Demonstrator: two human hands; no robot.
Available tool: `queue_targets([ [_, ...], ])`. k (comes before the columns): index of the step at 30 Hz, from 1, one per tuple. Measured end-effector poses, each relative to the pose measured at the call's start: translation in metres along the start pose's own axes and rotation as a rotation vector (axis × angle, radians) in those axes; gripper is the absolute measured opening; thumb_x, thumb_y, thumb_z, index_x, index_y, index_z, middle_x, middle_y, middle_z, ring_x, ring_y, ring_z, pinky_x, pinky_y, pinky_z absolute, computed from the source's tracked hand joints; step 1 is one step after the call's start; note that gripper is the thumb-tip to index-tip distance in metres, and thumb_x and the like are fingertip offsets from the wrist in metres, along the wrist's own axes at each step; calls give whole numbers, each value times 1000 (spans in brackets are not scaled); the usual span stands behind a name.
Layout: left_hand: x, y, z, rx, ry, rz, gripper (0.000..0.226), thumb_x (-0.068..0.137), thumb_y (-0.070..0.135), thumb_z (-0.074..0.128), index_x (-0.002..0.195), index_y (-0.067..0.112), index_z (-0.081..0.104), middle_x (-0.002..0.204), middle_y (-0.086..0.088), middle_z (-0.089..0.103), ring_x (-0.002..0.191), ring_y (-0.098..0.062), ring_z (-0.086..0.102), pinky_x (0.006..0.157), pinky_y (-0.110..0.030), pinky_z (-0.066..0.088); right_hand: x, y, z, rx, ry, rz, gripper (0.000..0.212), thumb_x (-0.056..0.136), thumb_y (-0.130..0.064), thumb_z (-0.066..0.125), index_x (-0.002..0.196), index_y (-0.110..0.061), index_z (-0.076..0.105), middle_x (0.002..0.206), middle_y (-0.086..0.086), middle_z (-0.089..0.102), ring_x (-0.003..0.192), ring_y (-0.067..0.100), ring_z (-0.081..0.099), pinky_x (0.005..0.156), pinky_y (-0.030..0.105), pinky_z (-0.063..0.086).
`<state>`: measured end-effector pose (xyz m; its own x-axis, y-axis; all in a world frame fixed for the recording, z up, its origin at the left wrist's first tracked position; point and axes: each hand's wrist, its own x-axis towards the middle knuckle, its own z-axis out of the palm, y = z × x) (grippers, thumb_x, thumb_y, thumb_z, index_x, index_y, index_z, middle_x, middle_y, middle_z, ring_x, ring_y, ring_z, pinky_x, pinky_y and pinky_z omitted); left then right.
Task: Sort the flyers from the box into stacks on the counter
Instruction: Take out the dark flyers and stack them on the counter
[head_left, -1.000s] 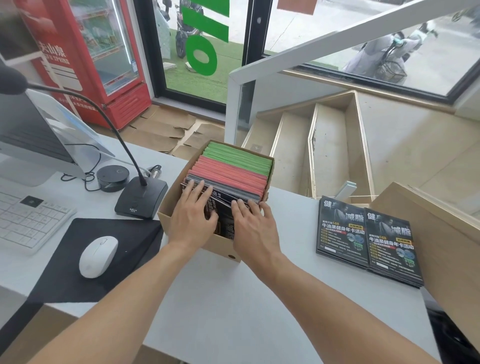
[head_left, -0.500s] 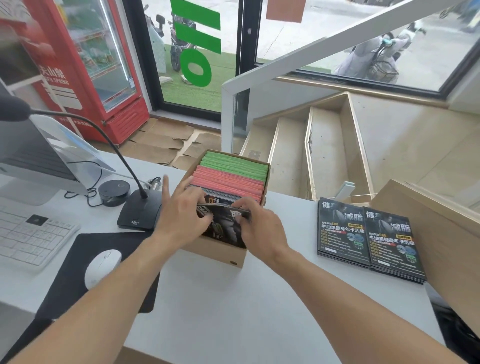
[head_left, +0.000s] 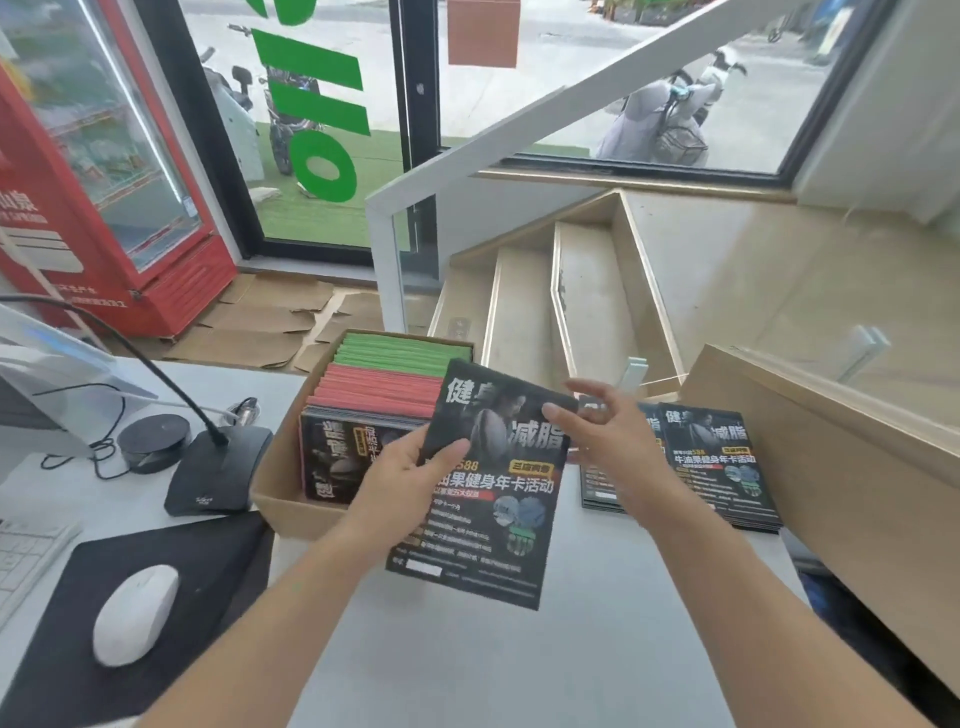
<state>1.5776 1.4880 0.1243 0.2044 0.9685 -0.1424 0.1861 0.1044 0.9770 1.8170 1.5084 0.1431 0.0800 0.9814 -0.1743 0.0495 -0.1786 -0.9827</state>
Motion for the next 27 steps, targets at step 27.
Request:
queue_targets([
  [27,5,-42,177,-90,-45,48,15,97,26,67,106,21,77,104,13,77,101,-1,68,83,-12,48,-74,116,-86,97,238,-140,31,100,-8,61,130,-12,55,120,2,72,116,20,66,97,30,53],
])
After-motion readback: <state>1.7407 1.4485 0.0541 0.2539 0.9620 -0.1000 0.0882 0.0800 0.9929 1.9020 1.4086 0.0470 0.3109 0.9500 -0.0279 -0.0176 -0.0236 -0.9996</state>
